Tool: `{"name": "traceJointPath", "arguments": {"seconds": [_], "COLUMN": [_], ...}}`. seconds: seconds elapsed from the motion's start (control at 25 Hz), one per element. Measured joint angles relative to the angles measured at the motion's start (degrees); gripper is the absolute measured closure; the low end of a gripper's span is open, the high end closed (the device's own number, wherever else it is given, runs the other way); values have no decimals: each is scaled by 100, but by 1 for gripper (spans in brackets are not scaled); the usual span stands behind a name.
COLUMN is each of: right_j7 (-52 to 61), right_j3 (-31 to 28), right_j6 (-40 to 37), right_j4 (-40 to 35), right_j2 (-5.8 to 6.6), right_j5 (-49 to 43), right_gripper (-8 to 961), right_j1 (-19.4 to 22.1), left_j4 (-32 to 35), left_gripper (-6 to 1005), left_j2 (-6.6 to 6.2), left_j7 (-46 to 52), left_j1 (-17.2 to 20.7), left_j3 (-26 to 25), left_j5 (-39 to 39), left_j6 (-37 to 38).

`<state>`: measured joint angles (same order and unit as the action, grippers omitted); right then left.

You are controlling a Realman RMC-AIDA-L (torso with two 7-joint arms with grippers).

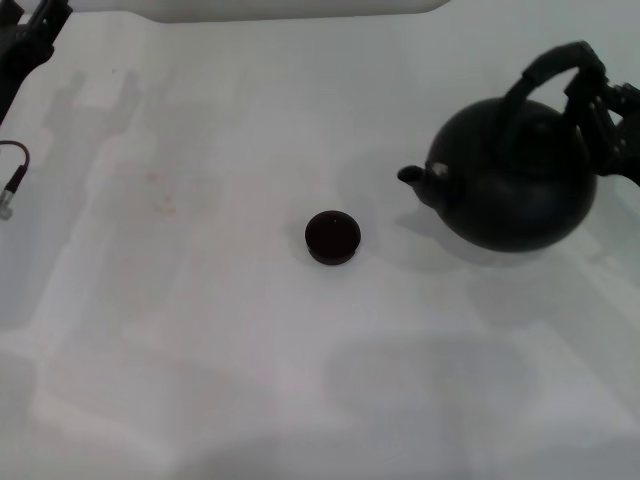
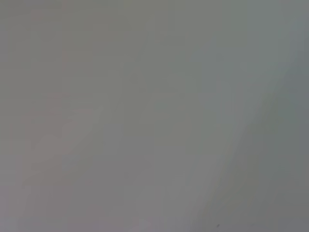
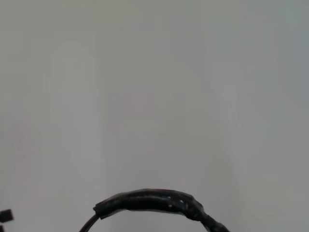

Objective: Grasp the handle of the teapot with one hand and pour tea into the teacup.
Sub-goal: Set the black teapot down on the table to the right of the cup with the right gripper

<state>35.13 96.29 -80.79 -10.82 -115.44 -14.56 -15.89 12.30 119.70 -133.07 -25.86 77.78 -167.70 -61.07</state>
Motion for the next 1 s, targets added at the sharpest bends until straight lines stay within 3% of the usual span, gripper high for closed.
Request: {"name": "traceJointPath", "arguments": {"seconds": [0.44,1.0], "right_j7": [86,-77], "right_j3": [27,382], "right_j6": [39,597], "right_j4": [314,70], "right_j2": [-34,-68], "right_j5": [242,198], "right_gripper": [843,843], "right_j1": [388,220], "left_j4": [-59,-71], "left_gripper": [198,197], "left_j2": [9,9], "left_j7": [0,0], "left_j1": [29,40], "left_j3": [0,0], "left_j5": [0,0], "left_j6": [-40,-37]}}
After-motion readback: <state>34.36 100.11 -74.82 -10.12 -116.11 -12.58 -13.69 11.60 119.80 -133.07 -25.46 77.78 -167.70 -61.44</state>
